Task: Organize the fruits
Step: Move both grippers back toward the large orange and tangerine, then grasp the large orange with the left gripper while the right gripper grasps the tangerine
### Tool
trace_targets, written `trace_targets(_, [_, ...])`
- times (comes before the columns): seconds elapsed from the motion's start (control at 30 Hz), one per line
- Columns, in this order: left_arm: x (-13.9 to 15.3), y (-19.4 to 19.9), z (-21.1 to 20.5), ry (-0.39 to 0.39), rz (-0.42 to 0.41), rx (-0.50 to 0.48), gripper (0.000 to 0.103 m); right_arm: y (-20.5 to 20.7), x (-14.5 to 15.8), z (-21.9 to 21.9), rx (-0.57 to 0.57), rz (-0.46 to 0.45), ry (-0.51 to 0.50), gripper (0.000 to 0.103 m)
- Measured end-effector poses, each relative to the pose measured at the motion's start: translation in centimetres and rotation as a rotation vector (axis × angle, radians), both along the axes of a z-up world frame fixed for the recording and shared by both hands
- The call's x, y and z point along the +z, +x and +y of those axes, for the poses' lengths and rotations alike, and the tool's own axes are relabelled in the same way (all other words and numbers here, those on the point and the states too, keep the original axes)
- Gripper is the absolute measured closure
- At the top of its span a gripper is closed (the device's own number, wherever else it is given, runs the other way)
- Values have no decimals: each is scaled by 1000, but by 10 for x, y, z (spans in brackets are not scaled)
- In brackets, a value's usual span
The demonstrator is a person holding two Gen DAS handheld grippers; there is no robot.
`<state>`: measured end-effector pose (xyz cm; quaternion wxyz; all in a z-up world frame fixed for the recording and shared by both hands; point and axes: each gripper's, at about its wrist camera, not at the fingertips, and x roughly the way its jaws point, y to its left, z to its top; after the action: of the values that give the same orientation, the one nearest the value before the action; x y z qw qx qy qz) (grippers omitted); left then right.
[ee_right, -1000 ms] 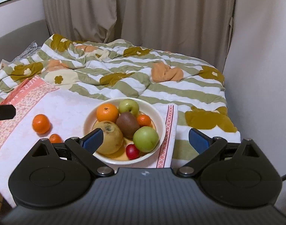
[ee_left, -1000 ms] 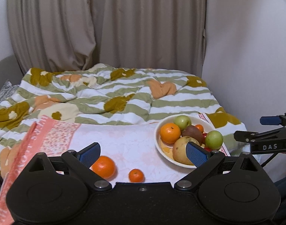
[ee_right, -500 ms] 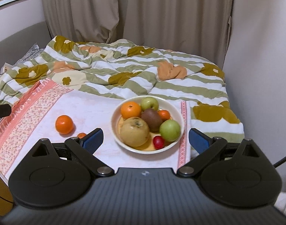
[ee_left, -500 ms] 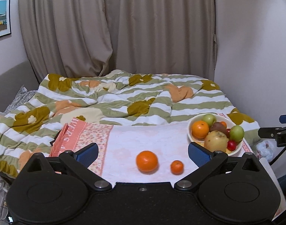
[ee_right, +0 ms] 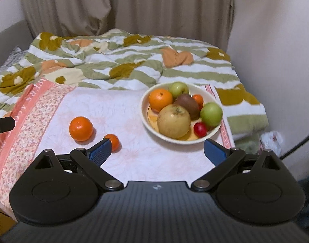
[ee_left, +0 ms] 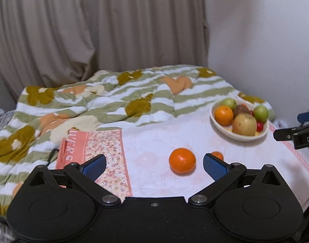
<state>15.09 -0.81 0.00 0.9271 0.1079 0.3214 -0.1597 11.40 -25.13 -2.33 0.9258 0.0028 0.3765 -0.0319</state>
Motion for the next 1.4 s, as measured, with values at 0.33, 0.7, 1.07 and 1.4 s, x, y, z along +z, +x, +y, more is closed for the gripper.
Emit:
trace_targets(0.33, [-32,60,10,47,94,-201,0,27,-32,38,-58,91,-38,0])
trace_targets(0.7, [-77,105,-24,110,194,-376,0,71,-77,41,12,207,3,0])
trace_targets(1.07, [-112,126,-55,120,279,-422,12,90,-101,42,165,257,-23,1])
trace_targets(1.4, [-120,131,-59,82,325,-440,38,100,-113,52,269,280,-44,21])
